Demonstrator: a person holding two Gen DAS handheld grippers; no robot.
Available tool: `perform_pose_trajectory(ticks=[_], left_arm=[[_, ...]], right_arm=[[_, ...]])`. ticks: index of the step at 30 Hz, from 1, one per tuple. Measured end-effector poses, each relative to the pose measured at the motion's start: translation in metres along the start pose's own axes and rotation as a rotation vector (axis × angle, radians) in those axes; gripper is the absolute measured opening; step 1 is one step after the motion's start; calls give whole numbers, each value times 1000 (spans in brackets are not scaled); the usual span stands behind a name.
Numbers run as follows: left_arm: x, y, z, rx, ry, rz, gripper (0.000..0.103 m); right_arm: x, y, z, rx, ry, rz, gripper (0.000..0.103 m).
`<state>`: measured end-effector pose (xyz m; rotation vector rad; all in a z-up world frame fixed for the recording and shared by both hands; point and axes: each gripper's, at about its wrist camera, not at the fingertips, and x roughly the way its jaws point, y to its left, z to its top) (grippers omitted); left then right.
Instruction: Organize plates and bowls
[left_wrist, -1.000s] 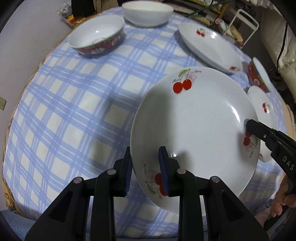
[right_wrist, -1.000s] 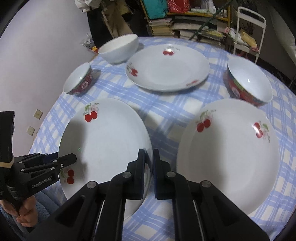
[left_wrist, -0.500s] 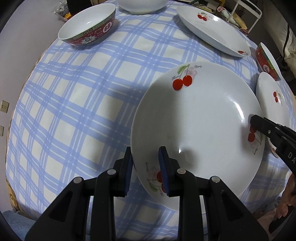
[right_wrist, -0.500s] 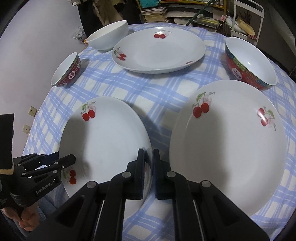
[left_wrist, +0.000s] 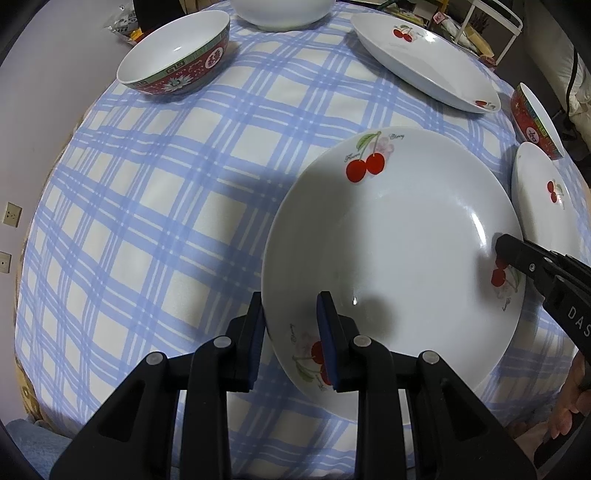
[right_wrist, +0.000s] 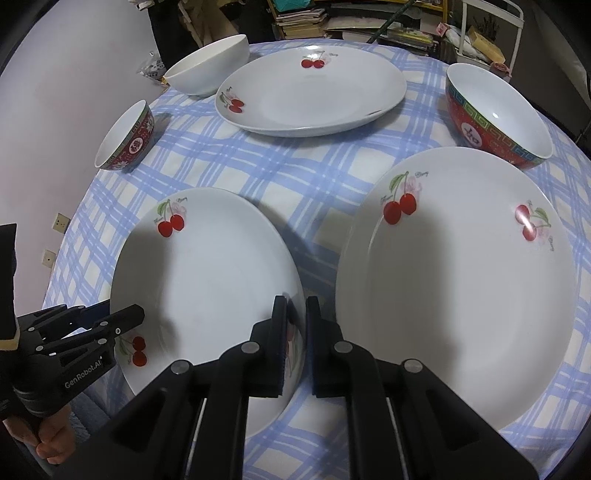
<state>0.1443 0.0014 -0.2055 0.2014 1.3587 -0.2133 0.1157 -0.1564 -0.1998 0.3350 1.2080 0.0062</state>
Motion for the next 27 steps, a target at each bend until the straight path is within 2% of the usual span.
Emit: perform_pose_trajectory(ticks=[4,10,13,20,23,24,26,27], left_arm=[[4,-8,-4,30,-8,36,28],[3,-5,-4,16,-2,19,28],[-1,-2,-5,10,-18,50,28],[-22,3,1,-10,-75,96,30],[-38,9,6,-7,-106,114,45],[-44,5,7,4,-128,130,50],[-56,-2,9,31,-168,181,55],[-60,-6,10,37,-178,190,62]], right_arm=[[0,2,-1,-9,-3,-11,11],[0,-2,-1,23,2,2,11],[-2,-3,-1,34,7,1,11],[-37,-7,11,22,-105,-4,11],[-51,-12,20,17,-130,-9,12],[-54,-15,23,21,-129,-5,14],[-60,-25,26,41,-121,2,21],[-63,-28,28,47,-120,-4,27]])
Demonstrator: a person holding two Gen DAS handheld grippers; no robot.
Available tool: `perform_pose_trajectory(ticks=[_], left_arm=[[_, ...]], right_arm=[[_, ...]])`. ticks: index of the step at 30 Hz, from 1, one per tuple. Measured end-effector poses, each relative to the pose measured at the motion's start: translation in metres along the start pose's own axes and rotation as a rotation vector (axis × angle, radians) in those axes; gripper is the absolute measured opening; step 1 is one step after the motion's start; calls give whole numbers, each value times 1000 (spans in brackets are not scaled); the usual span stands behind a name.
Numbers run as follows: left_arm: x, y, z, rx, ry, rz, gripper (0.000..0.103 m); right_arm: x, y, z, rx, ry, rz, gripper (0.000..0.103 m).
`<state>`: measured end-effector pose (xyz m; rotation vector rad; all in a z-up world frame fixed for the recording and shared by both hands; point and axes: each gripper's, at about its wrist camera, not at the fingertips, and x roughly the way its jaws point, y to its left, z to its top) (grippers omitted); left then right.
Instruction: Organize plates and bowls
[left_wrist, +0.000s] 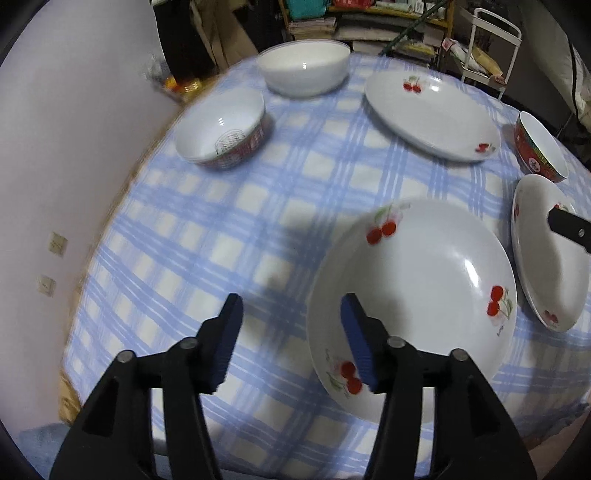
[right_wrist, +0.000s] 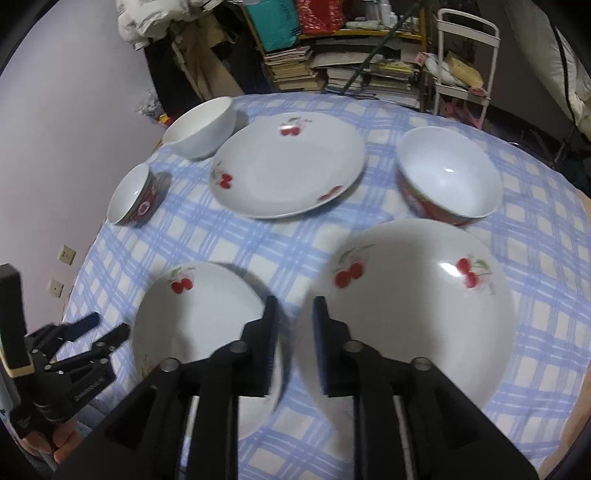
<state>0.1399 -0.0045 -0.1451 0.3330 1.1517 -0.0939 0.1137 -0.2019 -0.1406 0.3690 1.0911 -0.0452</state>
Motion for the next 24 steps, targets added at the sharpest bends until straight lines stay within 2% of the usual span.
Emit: perform_pose_trajectory(ticks=[2,4,7,9,13,20,24], left_arm=[[-9,-3,4,-4,-14,-7,70],[-15,-7,9,-19,-13,-13,76],[-18,-11,16,-18,-14,-29,82],[-21,-20,21,-12,-21,-37,82],[-27,-39,33,10,-51,-29,82],[-43,-85,56,75,-77,-160,82],[-46,-112,68,127,-79,-235,82]], right_arm=[[-5,-8,5,13,-3,-18,43],[-13,-16,13,21,-12,-7,71],[-28,-27,21,17,-33,-7,95],[-39,-35,26,17,-46,-14,100],[-59,-55,36,-16,-43,-39,100],[-72,-84,37,-78,-10,-84,100],[-71,-99,35,-82,10,-80,100]])
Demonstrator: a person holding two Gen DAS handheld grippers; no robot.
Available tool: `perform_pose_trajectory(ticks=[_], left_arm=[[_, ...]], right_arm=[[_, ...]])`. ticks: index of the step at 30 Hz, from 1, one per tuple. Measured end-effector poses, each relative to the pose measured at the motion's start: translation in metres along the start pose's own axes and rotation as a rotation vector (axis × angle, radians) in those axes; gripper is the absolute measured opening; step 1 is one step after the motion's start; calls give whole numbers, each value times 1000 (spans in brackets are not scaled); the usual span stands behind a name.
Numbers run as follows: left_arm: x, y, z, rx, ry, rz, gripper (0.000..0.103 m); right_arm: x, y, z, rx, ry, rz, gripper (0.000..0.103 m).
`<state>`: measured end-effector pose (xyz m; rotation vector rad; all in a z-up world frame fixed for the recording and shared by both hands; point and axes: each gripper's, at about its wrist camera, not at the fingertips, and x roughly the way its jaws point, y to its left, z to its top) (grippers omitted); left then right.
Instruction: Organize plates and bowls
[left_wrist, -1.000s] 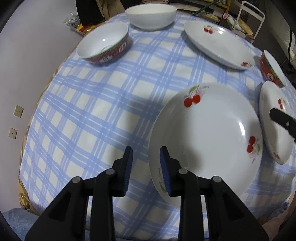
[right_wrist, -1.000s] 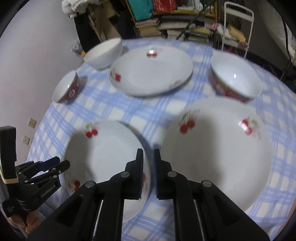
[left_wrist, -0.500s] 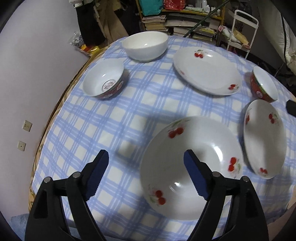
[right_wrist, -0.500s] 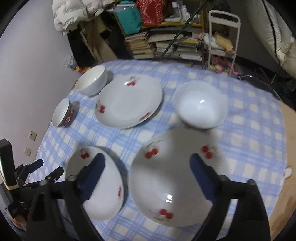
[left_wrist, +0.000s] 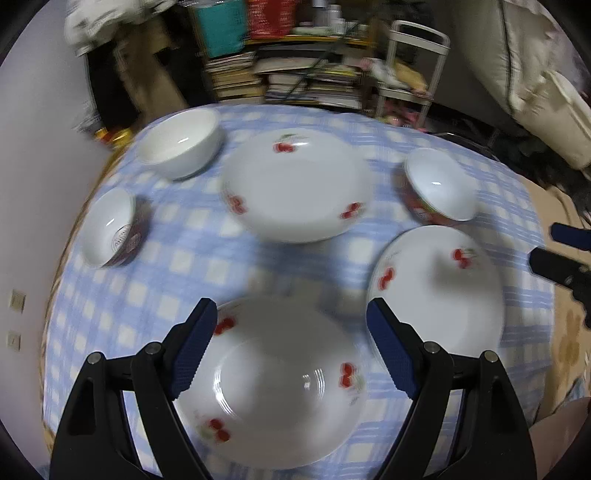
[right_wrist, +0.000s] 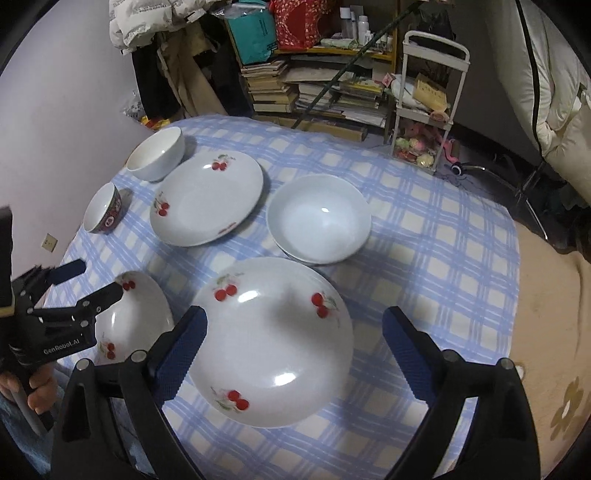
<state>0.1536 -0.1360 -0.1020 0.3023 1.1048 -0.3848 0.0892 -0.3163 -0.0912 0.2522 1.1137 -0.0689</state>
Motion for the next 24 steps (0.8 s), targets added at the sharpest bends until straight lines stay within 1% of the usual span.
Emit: perform_pose_trajectory(ticks=[2,5,13,17,19,22,23,24], left_arm=[[5,-10,6,25,5,-11,82],[18,-19,10,39,45,-41,82],[59,-40,4,88,143,-67,82],[74,-45,1,82,184,-89,82],[80,-47,1,85,186,-87,82],[86,-46,4,78,187,-111,81],[89,-47,5,72,193,-123,81],[91,-46,5,67,200,-135,80]], right_arm=[[4,-7,-2,3,18,5,100],[10,-17,-7,12,42,10,100],[37,-36,-22,-18,128,7,99],[54,-50,-27,41,192,46,94],[59,-54,-29,60,208,72,91],[69,-57,-32,80,239,100,90],[71,-57,-33,80,248,104,88],[75,-57,-35,79,261,110,84]])
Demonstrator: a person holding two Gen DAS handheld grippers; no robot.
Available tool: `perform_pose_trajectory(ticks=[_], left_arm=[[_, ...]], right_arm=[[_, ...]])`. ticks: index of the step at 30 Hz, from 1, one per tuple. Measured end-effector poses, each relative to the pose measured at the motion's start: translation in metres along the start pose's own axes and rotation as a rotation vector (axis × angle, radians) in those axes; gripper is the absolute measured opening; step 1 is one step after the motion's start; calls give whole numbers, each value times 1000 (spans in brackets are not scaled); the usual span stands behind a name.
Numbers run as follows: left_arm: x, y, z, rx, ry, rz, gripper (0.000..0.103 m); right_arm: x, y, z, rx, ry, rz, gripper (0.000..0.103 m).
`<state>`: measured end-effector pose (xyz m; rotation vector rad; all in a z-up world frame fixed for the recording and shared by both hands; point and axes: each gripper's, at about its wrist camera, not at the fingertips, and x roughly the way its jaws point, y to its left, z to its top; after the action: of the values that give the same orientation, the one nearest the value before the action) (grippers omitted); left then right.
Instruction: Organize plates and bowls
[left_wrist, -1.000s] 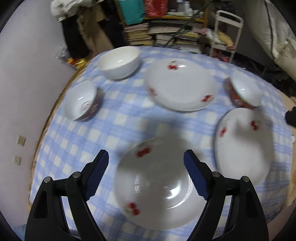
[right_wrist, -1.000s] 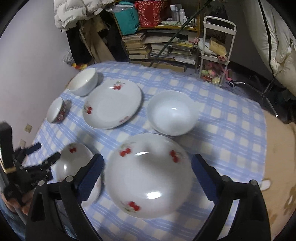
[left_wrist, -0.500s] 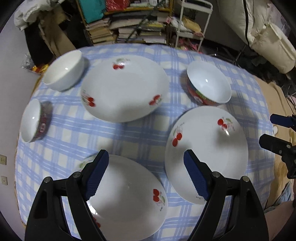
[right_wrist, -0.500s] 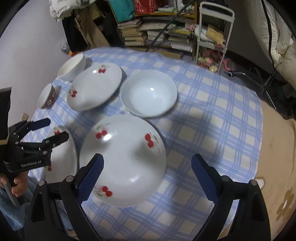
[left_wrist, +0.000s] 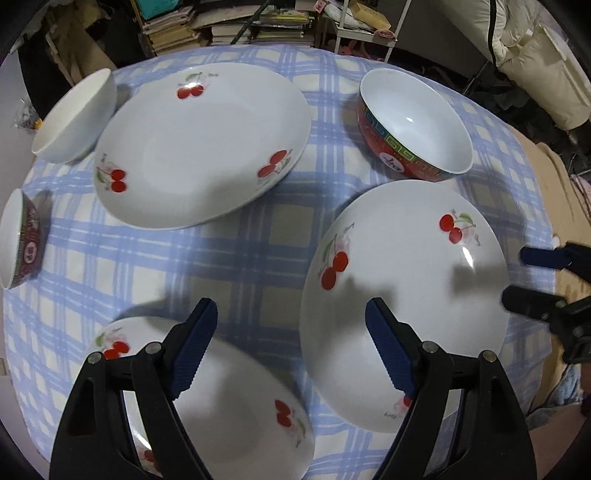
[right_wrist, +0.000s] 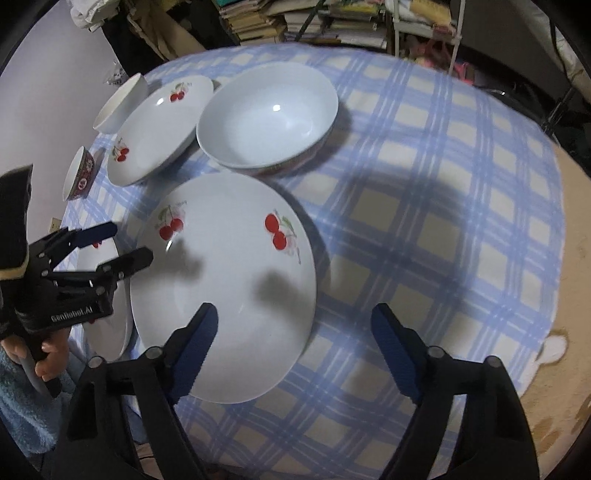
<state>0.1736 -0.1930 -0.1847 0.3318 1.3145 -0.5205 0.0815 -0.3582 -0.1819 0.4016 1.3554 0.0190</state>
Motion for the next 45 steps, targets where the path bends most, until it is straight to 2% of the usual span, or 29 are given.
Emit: perform_pose_trajectory(ticks=[5,8,10,11,12,14,15,16,18,21,25,32,37,45], left_arm=[[7,1,-1,1,28,-102,79],[10,-3,-2,20,29,-99,68],[14,-5,-2,23,48,-99,55],[15,-6,-2,21,56,-101,51],[17,-7,-3,18,67,-111,41],[19,-10,-4,13,76,-111,37],[19,-12,-3,16,73,-101,37],[18,-13,-4,23,71,-89,34],[18,-14,-7,47,56,-15,22],[15,-16,-11,63,22,8,22],[12,-15,-11,38,12,-4,21],[-16,-4,-15,-4,-31,-21,21],[-38,1,-20,4,-45,8,21],[-60,19,-24,-33,-69,2,21]], right_arm=[[17,1,-1,6,58,4,81],[21,0,-1,10,63,17,79],[24,1,-1,14,70,17,65],[26,1,-1,18,77,16,61],[28,1,0,20,82,19,56],[30,2,0,24,88,42,47],[31,2,0,28,86,52,38],[33,5,2,35,85,51,34],[35,4,2,45,87,39,27],[37,1,3,58,93,28,19],[34,-4,3,61,85,28,17],[9,-3,5,53,-12,62,16],[8,4,4,56,18,79,15],[-11,25,3,55,-30,91,13]])
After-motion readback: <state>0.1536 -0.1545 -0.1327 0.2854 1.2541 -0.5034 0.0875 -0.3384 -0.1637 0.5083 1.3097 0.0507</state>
